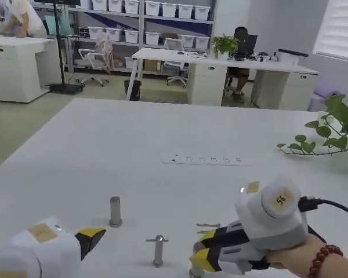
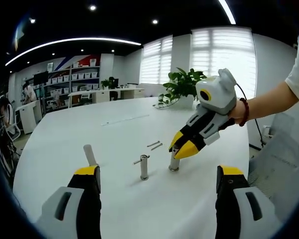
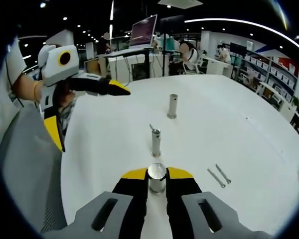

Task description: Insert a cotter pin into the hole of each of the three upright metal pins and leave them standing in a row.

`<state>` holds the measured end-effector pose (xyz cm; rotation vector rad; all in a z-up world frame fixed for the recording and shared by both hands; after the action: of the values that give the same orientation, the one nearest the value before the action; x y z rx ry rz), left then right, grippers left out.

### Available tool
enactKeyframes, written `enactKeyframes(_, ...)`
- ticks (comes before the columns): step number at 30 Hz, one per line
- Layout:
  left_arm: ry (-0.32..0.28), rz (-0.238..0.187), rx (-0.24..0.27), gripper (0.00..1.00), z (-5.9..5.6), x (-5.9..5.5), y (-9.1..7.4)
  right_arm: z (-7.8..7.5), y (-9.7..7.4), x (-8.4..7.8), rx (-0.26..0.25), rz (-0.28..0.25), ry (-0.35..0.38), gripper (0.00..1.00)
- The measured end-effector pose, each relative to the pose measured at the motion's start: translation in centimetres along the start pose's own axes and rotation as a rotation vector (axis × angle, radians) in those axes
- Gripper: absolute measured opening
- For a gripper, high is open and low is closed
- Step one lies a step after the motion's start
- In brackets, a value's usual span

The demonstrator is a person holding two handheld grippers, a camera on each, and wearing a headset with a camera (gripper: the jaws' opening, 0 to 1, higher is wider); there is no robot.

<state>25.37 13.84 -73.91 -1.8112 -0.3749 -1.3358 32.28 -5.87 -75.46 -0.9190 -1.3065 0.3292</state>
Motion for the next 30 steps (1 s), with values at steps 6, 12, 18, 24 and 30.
enactKeyframes(6, 0.003, 0.003, 0.0, 0.96, -0.2, 0.0, 0.0, 0.6, 0.2, -0.5, 0.006, 0.001, 0.0, 0.13)
enactKeyframes(12, 0.006, 0.006, -0.002, 0.95, -0.4, -0.1, -0.1, 0.9, 0.5, -1.0, 0.006, 0.006, -0.001, 0.13)
enactKeyframes(18, 0.008, 0.011, -0.002, 0.94, -0.5, -0.3, -0.2, 0.8, 0.4, -1.0, 0.004, -0.005, 0.008, 0.13)
enactKeyframes(24, 0.005, 0.016, -0.004, 0.94, -0.6, -0.5, -0.2, 0.8, 0.4, -1.2, 0.006, -0.008, 0.02, 0.14)
enactKeyframes(30, 0.004, 0.025, -0.002, 0.94, -0.7, -0.6, -0.2, 0.8, 0.3, -1.0, 0.022, -0.03, 0.033, 0.2)
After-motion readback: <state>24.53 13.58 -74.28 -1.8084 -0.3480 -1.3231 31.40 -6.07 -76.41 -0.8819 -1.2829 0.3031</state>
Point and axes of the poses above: the centre of the closed fingertips' face, and the gripper's own axes: y roughly forward along the fingers, z roughly to its left, x roughly out of its top, the point moved 9 cm from there along -y, roughly backward along the fingers, and after that the axes turned 7 degrees about z, right-handed, at the moved point
